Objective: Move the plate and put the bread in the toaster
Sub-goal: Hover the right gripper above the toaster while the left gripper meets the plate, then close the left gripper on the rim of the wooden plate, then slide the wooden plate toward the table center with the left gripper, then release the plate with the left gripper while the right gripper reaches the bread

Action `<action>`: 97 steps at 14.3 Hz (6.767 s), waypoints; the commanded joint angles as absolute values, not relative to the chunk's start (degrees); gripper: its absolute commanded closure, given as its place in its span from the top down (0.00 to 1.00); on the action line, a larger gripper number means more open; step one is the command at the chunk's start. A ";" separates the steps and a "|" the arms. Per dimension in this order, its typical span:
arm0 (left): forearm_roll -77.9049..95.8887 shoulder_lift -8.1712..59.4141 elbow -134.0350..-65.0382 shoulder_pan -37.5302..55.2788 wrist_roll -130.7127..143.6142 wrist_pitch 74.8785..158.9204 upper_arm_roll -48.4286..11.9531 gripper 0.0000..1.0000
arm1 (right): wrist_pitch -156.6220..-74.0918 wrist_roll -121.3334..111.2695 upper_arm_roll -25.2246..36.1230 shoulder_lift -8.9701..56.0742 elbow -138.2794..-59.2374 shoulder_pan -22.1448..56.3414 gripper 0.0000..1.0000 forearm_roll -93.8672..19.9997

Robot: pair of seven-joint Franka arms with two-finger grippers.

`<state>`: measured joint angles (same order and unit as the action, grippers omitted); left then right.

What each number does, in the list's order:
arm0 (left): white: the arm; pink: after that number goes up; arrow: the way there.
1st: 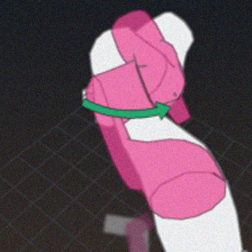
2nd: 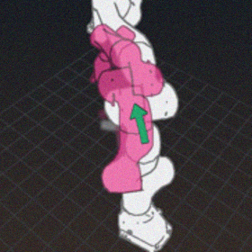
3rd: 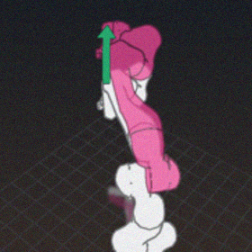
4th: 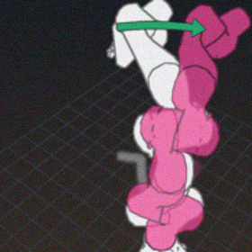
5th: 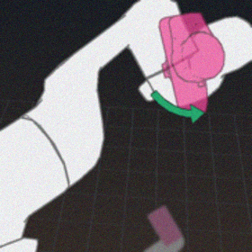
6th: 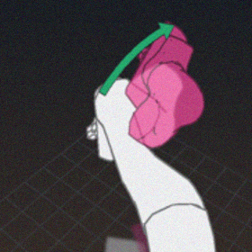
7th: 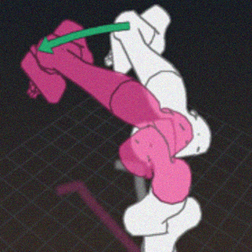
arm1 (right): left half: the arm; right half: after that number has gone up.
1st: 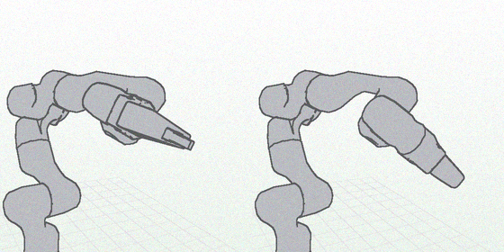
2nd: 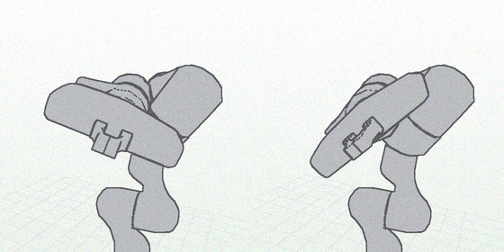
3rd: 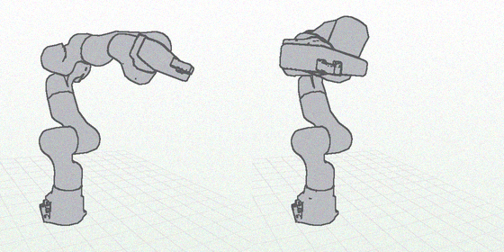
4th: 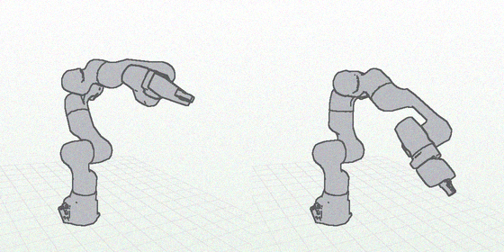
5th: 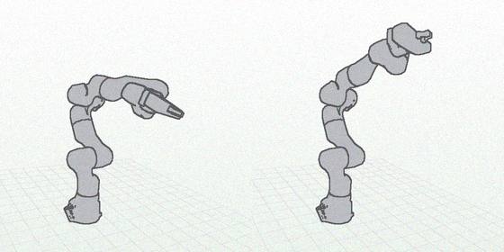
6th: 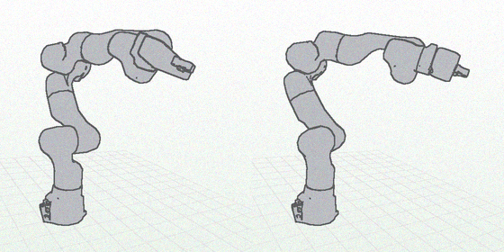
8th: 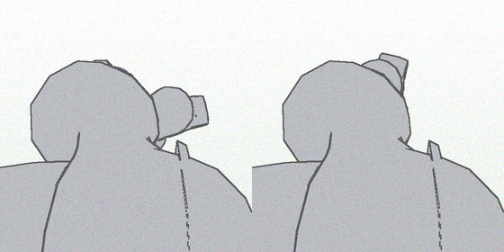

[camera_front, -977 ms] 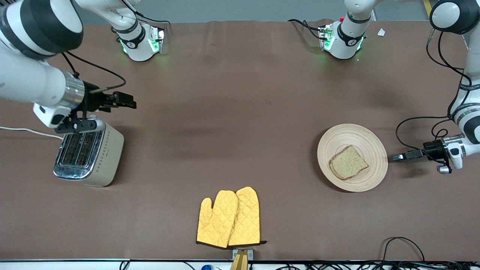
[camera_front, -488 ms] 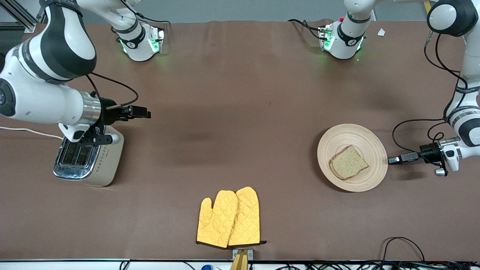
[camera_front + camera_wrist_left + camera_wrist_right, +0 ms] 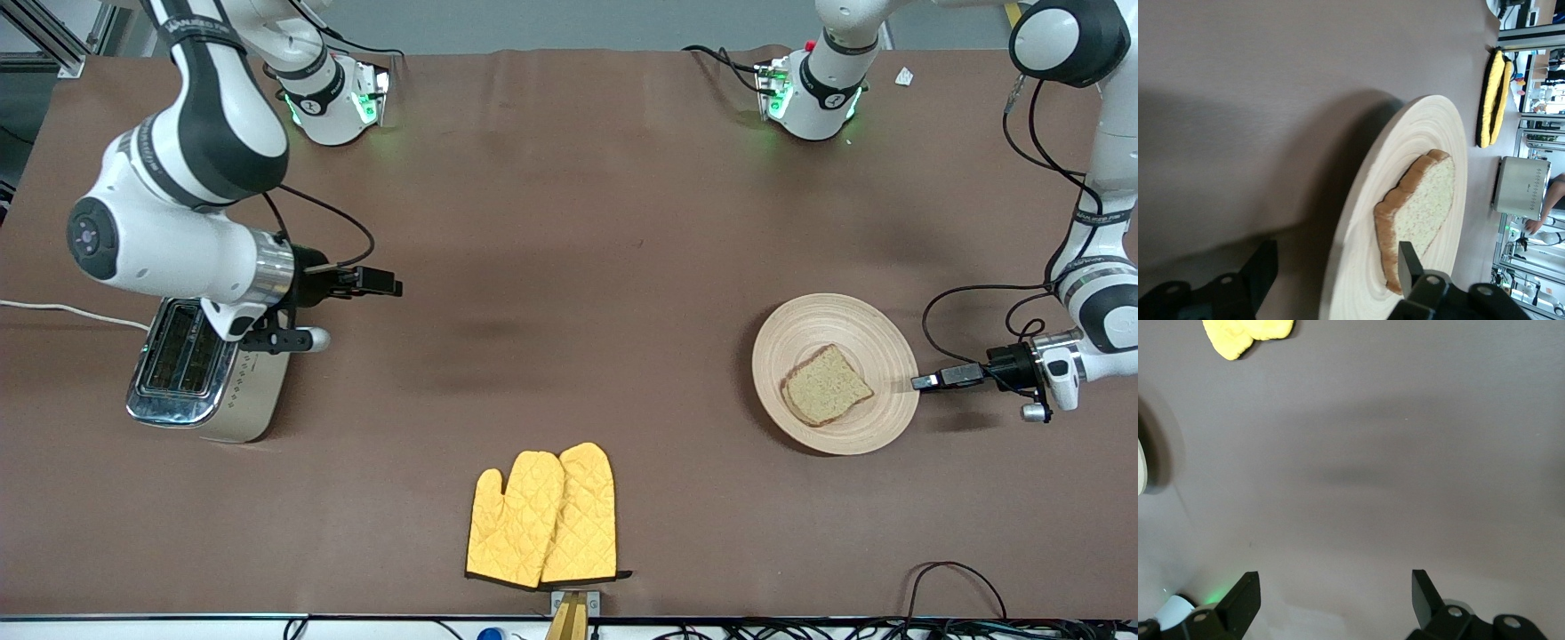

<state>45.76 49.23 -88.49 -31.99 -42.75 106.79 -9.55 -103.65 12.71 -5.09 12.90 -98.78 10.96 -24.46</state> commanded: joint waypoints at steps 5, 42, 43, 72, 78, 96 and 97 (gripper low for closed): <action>46.14 48.96 -88.16 -31.82 -44.30 105.29 -10.02 0.59 | -104.85 13.80 -5.01 14.24 -99.49 11.51 1.00 -25.58; 38.93 37.35 -100.45 -31.90 -41.40 118.55 -36.90 0.01 | -107.57 13.18 -5.01 16.61 -99.67 12.22 1.00 -25.40; 39.02 37.35 -102.03 -31.99 -41.40 120.39 -38.57 0.01 | -108.88 13.10 -5.01 17.83 -99.67 12.30 1.00 -25.23; 57.39 49.03 -108.81 -16.09 -46.75 146.34 -45.70 0.04 | -110.65 13.01 -4.66 23.47 -99.76 8.52 1.00 -20.57; 62.92 52.90 -108.46 -15.03 -54.84 147.30 -45.53 0.06 | -113.99 16.52 -4.66 23.91 -99.76 12.30 1.00 -20.57; 73.13 47.56 -103.28 -17.84 -48.81 153.11 -45.35 1.00 | -128.85 34.09 -4.40 28.56 -103.54 25.74 1.00 -16.71; 72.43 47.46 -102.23 -18.28 -46.87 153.11 -45.35 1.00 | -129.37 34.88 -4.31 29.00 -103.54 26.62 1.00 -15.13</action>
<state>72.32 50.07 -102.96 -17.94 -51.22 152.61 -45.42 -127.95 32.21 -4.70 28.88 -102.78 24.82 -17.86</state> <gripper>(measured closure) 0.000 0.000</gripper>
